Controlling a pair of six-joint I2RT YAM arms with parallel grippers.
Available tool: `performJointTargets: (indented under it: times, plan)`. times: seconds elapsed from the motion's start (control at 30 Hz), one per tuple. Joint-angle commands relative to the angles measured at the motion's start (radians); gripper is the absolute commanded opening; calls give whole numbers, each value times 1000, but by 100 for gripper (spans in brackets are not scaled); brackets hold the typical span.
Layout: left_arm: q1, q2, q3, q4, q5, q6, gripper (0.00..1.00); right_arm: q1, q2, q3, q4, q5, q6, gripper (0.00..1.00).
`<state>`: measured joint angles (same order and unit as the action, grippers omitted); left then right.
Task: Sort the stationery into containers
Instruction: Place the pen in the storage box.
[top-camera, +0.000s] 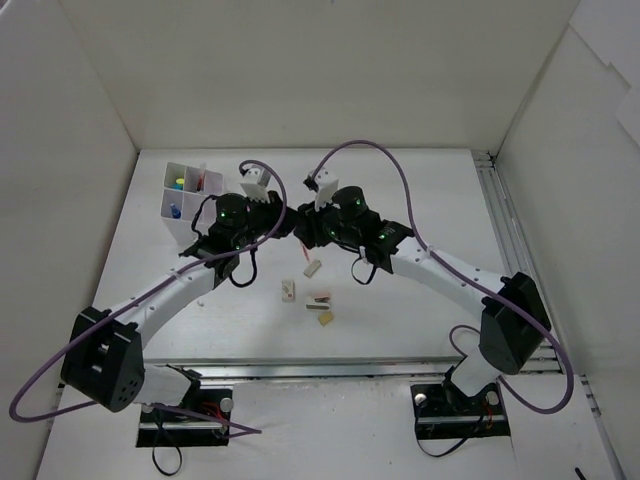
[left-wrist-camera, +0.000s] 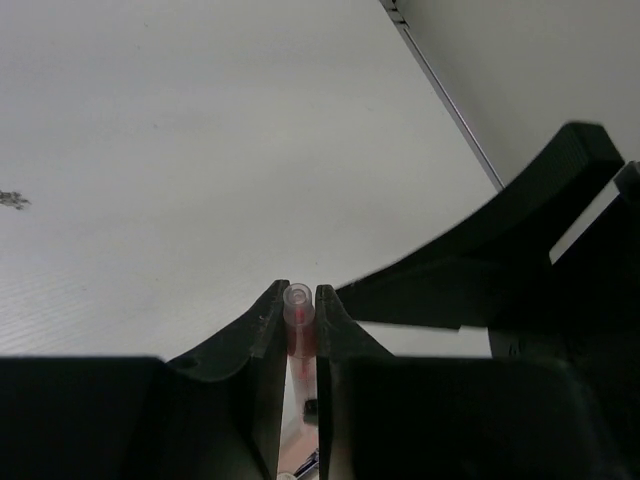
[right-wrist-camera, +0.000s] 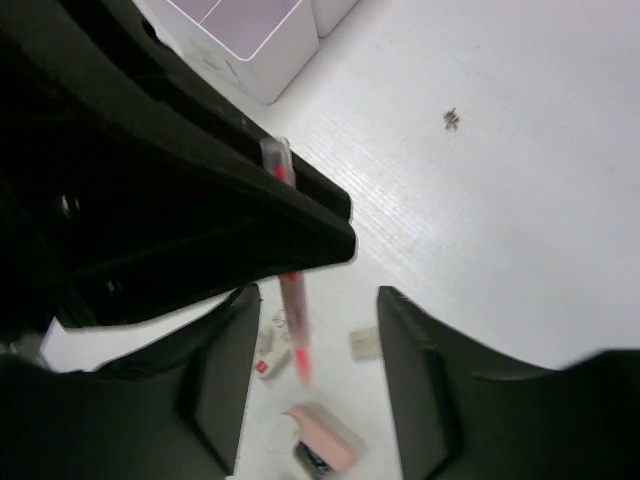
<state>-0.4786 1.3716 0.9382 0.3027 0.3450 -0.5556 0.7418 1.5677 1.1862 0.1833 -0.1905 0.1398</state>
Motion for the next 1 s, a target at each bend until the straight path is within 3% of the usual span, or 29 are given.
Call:
performJointTargets:
  times: [0.0,0.03,0.07,0.1,0.27,0.37,0.43,0.67,0.97]
  plan:
    - [56,-78,47,15,-35,66,0,-4,-20,93,41,-27,-34,51]
    - [98,-89,42,25,-37,97,0,-1,-24,98,29,-41,-34,69]
    - [122,-89,40,56,-40,108,0,-5,-28,98,21,-52,-32,96]
    - [147,-88,45,62,-40,126,0,-10,-32,96,13,-73,-32,98]
    - [314,-40,169,39,-99,282,0,-65,-106,18,4,-84,7,98]
    - [391,13,218,111,-138,370,0,-94,-155,-48,2,-57,-15,98]
    - [429,78,247,195,-81,442,0,-108,-187,-89,-22,-15,-28,98]
    - [593,317,457,210,-38,477,0,-192,-271,-174,-85,51,-25,98]
    - [637,503,551,208,-14,471,0,-257,-299,-227,-107,86,-25,98]
